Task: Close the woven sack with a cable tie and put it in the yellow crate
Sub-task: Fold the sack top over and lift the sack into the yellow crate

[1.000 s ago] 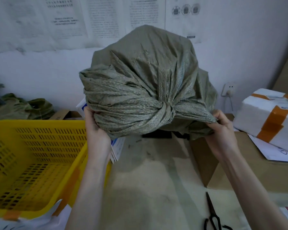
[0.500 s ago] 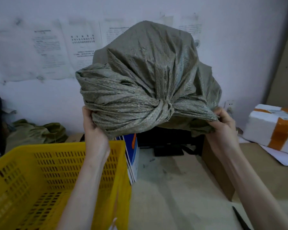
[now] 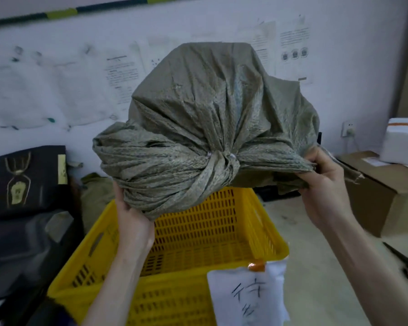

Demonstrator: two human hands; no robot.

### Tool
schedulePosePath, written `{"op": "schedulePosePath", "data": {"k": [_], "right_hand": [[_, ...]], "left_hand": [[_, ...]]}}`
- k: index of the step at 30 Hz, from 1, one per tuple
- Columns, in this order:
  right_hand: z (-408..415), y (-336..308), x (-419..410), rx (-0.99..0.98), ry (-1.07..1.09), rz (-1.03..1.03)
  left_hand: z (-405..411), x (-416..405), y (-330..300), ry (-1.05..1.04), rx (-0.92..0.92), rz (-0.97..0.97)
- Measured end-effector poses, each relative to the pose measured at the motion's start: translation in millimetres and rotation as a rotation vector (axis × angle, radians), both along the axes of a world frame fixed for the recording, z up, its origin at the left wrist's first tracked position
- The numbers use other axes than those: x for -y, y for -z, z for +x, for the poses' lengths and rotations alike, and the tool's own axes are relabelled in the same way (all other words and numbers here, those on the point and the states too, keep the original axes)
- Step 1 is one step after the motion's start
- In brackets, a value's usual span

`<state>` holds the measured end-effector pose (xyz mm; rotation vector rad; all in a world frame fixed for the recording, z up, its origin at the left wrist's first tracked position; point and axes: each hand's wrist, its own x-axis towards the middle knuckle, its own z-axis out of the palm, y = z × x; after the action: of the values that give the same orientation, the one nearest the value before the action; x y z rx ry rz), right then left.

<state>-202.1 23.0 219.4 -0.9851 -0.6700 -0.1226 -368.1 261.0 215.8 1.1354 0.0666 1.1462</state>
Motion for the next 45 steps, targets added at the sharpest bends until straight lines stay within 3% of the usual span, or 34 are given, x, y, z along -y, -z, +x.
{"op": "schedulePosePath", "data": {"k": [5,11,15,21,31,45], "right_hand": [[-53,5,-26,-0.045,-0.019,-0.064],[-78,29,-48,-0.096,-0.045,-0.255],[-78,40,-54,-0.141,-0.053,-0.296],[-69,59,-57,-0.172,-0.073,-0.516],[-70,54,-39,-0.123,-0.091,-0.606],[-78,53,-35,-0.001,0.007,-0.787]], "left_hand": [[-62,-17,-3,-0.029,-0.002,0.043],[-104,-36,11,-0.088,-0.134,0.056],[-107,-45,20,-0.083,-0.236,0.022],[-111,-53,27,-0.044,-0.364,0.061],[-113,-44,31,-0.074,-0.380,0.068],[-115,-32,35,-0.222,-0.544,0.205]]}}
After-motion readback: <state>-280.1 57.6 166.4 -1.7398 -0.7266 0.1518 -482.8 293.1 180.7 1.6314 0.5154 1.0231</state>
